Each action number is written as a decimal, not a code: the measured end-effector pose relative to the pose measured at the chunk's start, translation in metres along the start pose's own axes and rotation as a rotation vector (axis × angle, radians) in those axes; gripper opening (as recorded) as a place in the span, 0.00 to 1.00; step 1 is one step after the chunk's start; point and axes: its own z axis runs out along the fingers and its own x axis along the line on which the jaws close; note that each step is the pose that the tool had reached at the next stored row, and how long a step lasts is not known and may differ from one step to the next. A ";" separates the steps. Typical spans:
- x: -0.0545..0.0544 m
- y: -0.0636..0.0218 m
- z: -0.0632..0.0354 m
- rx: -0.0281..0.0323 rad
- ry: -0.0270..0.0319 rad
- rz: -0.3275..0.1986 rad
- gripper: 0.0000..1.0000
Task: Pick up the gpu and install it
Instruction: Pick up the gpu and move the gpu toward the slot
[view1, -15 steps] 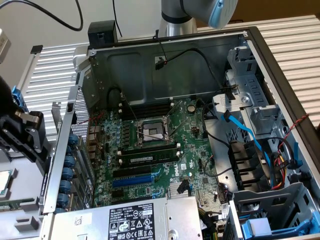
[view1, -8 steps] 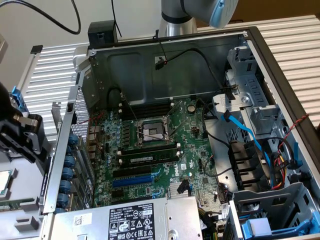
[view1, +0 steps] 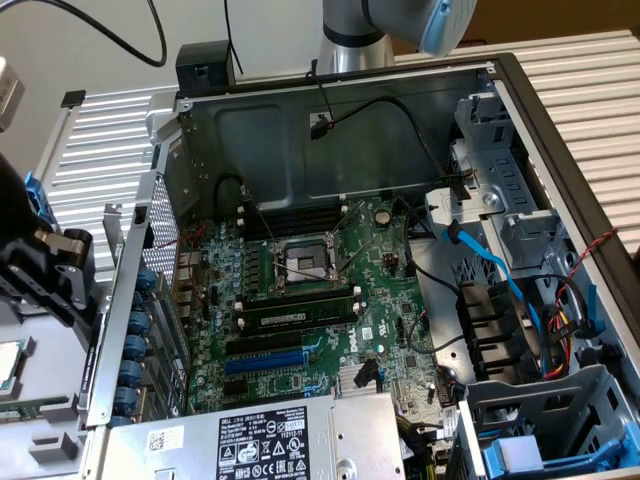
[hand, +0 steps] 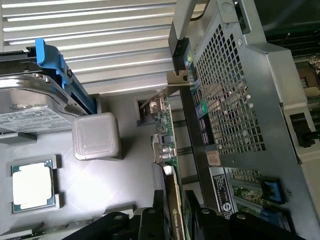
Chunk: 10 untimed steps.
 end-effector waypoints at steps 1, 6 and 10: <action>-0.001 -0.0004 0.0001 0.0002 0.0008 0.000 0.30; -0.004 -0.0038 -0.0004 0.0004 0.0023 0.000 0.44; -0.005 -0.0090 0.0011 -0.0066 0.0036 0.001 0.51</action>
